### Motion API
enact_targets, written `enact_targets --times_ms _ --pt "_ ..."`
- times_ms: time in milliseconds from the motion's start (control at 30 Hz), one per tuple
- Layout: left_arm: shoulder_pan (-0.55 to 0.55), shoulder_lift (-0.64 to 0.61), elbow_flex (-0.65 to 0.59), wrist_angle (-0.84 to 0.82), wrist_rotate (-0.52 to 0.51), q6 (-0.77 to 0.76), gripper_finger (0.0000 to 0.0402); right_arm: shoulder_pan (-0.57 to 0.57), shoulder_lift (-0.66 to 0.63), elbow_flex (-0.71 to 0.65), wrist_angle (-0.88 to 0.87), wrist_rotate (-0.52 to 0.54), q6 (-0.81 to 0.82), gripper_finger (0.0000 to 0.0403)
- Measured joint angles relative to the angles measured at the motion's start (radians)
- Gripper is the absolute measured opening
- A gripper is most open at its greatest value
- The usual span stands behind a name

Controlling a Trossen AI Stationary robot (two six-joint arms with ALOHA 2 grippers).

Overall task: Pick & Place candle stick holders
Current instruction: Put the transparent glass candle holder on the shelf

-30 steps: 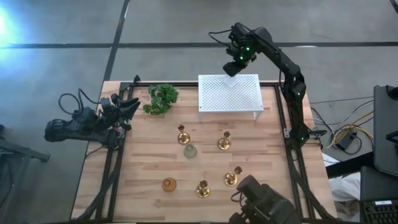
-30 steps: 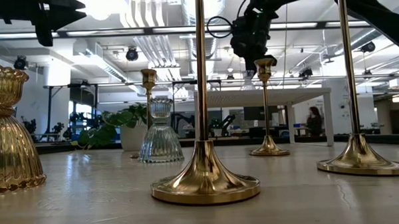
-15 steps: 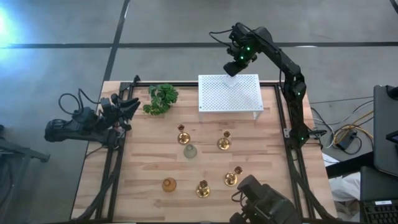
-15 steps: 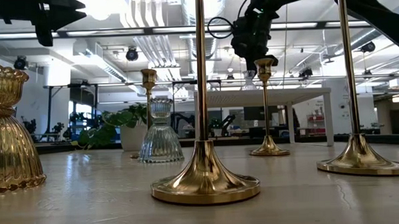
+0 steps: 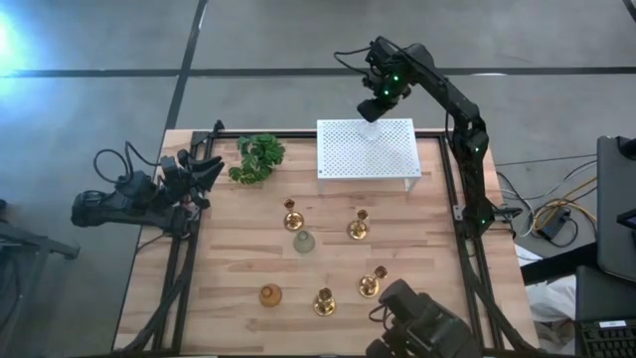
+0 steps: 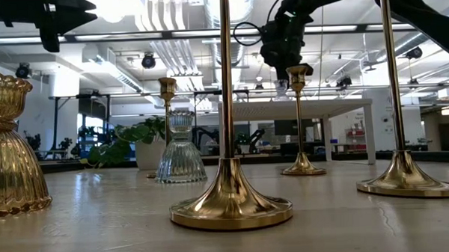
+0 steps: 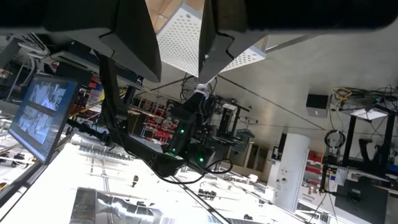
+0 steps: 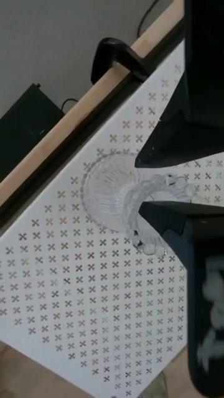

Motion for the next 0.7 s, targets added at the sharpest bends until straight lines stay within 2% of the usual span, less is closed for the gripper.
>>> enact_targets --times_ms 467,700 --pt "0.0 0.0 0.0 0.0 0.0 0.004 0.0112 0.001 0.0 0.0 0.03 -0.008 0.003 0.0195" --pt "0.0 0.0 0.0 0.0 0.0 0.006 0.0112 0.001 -0.007 0.007 0.023 -0.011 0.001 0.0215"
